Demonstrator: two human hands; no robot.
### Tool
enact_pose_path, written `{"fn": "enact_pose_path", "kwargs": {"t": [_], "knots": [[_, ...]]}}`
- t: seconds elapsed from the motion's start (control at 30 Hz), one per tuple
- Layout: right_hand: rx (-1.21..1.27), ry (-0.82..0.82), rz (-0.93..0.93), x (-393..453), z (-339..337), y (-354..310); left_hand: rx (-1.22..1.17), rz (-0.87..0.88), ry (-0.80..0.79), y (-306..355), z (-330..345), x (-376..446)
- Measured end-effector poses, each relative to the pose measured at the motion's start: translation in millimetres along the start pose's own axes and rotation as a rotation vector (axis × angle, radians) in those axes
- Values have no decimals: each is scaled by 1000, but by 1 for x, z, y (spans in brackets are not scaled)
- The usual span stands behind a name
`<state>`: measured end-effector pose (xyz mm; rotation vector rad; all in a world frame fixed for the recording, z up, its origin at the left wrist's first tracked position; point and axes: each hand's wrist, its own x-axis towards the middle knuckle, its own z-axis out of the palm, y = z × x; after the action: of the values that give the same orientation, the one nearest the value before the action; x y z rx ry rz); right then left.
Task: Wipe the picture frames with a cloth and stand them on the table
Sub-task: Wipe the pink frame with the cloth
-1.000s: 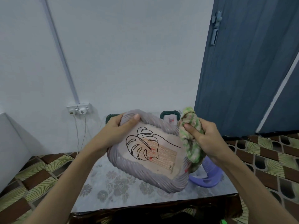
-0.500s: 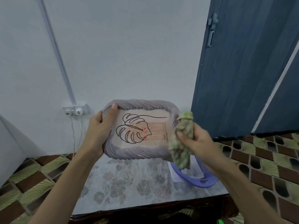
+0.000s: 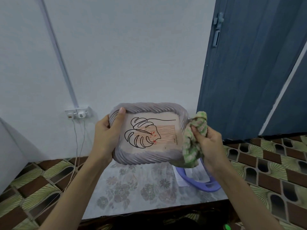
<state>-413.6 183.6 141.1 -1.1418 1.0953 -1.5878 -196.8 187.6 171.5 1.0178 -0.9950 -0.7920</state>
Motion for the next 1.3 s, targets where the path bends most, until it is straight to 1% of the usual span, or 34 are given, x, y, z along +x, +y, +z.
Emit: {"fn": "enact_pose_path", "kwargs": {"t": [0.1,0.17,0.2,0.27,0.33,0.37,0.43,0.5,0.53,0.63,0.67,0.7,0.83,0.87,1.0,1.03,1.1,1.2,1.23,1.27,1.3], "knots": [[345,-108,162,2,-20,-6,-8,-29,0,-3,-2,0],[507,-170,183,4,-34,-9,-8,-32,5,-2,-5,0],[531,-206,177,5,-40,-12,-5,-29,9,-2,-6,0],[462,-269,154,7,-44,-15,-2,-26,15,-2,-6,0],[306,-323,124,5,-39,-17,-12,-27,22,-2,-5,0],[194,-337,102,2,-32,-18,-15,-28,28,-2,-4,0],[-140,-331,-26,-2,-19,-15,-14,-23,40,0,-1,-1],[-437,-282,-143,-3,-8,-10,-23,-16,41,1,0,-2],[-499,-225,-175,-1,-4,-7,-23,-15,39,0,1,-3],[-437,13,-235,4,2,-3,-17,-26,47,-3,2,-6],[-418,65,-246,6,3,-2,-18,-34,62,-5,2,-6],[-403,78,-246,8,3,-1,-16,-39,77,-6,2,-5],[-291,-18,-228,11,-6,0,12,-21,72,-7,1,-1],[-278,0,-233,13,-11,-1,18,-15,75,-7,0,0],[-240,184,-249,25,-33,-18,1,6,93,-4,-8,7],[-256,202,-271,28,-36,-23,-5,5,91,-3,-10,8],[-325,190,-353,29,-34,-30,-3,2,84,-5,-10,8],[-571,150,-516,24,-11,-34,14,-1,86,-9,-4,4],[-613,129,-519,20,-2,-32,16,5,90,-9,-2,3],[-609,79,-469,17,5,-30,18,16,98,-9,-1,3],[-573,-13,-381,14,10,-28,22,28,110,-9,-1,3]]}}
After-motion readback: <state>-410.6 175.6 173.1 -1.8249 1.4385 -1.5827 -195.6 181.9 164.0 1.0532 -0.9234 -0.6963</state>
